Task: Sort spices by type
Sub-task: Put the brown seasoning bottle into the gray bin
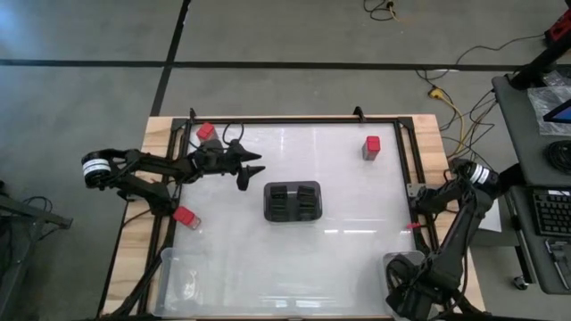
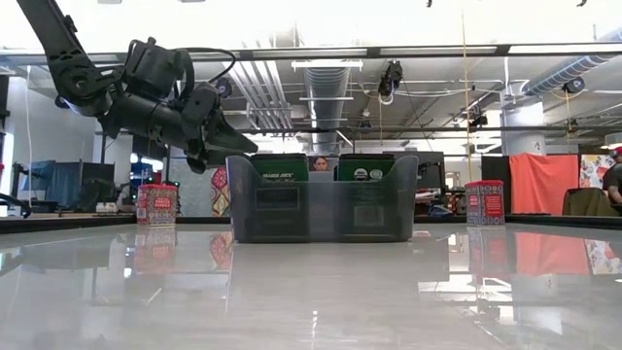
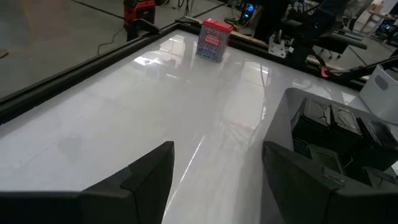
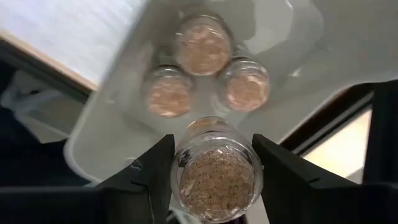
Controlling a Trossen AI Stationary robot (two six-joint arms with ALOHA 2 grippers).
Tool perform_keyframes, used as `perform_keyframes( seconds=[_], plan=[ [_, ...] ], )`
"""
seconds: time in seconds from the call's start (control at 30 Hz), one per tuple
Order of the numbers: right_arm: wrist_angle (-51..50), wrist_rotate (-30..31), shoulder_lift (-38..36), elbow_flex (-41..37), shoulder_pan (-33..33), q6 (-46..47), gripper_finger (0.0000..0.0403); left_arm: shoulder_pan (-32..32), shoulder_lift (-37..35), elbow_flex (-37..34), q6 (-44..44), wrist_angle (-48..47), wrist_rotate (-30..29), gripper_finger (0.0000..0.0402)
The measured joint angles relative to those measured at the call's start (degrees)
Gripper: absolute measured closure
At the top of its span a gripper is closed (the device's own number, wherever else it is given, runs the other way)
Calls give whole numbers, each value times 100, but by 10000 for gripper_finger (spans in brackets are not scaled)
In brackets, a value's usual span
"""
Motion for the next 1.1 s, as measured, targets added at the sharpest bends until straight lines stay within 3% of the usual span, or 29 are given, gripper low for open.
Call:
perform_keyframes(
  seconds=[1.1],
  plan=[
    [1420,-275,62,-1101,129,12,221,0,2,0,155,-9,-82,174]
  ],
)
